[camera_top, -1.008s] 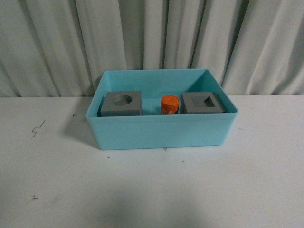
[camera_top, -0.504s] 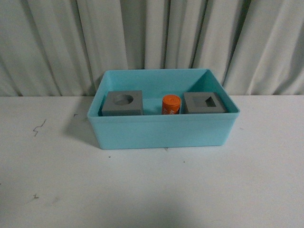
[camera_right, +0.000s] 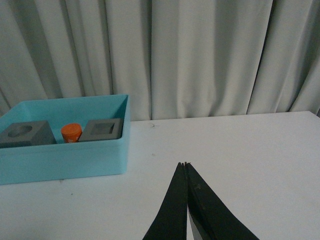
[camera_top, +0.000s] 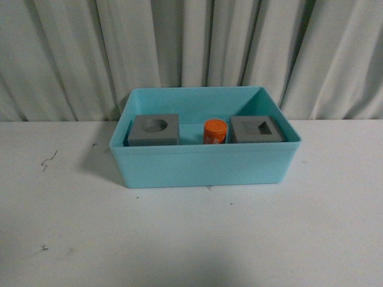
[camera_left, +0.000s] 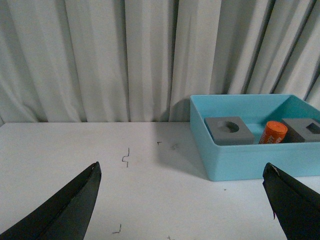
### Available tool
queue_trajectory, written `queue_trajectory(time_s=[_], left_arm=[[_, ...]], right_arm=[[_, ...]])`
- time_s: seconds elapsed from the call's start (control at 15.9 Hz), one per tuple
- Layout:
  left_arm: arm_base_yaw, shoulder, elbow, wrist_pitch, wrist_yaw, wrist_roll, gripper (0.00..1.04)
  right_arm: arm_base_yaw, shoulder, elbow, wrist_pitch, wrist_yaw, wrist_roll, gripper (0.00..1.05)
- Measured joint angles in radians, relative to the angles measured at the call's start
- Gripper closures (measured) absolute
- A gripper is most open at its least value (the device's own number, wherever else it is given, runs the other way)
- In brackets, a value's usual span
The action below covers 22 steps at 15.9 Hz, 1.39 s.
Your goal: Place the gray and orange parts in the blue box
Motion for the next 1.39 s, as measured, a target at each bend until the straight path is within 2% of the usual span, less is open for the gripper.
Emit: queue_trajectory(time_s=[0.13,0.19,0.31,0.38,0.57,1.39], left_arm=[[0.000,0.000,0.000,0.000,0.000,0.000,0.07],[0.000,0.000,0.000,0.000,0.000,0.000,0.07],[0.000,0.000,0.000,0.000,0.000,0.000,0.07],[0.000,0.000,0.000,0.000,0.000,0.000,0.07],[0.000,0.000,0.000,0.000,0.000,0.000,0.07],[0.000,0.000,0.000,0.000,0.000,0.000,0.07]], right_arm=[[0.000,0.000,0.000,0.000,0.000,0.000,1.03],[0.000,0.000,0.000,0.000,0.000,0.000,0.97],[0.000,0.000,0.000,0.000,0.000,0.000,0.71],[0.000,0.000,0.000,0.000,0.000,0.000,0.44],[0.000,0.000,0.000,0.000,0.000,0.000,0.06],[0.000,0.000,0.000,0.000,0.000,0.000,0.06]])
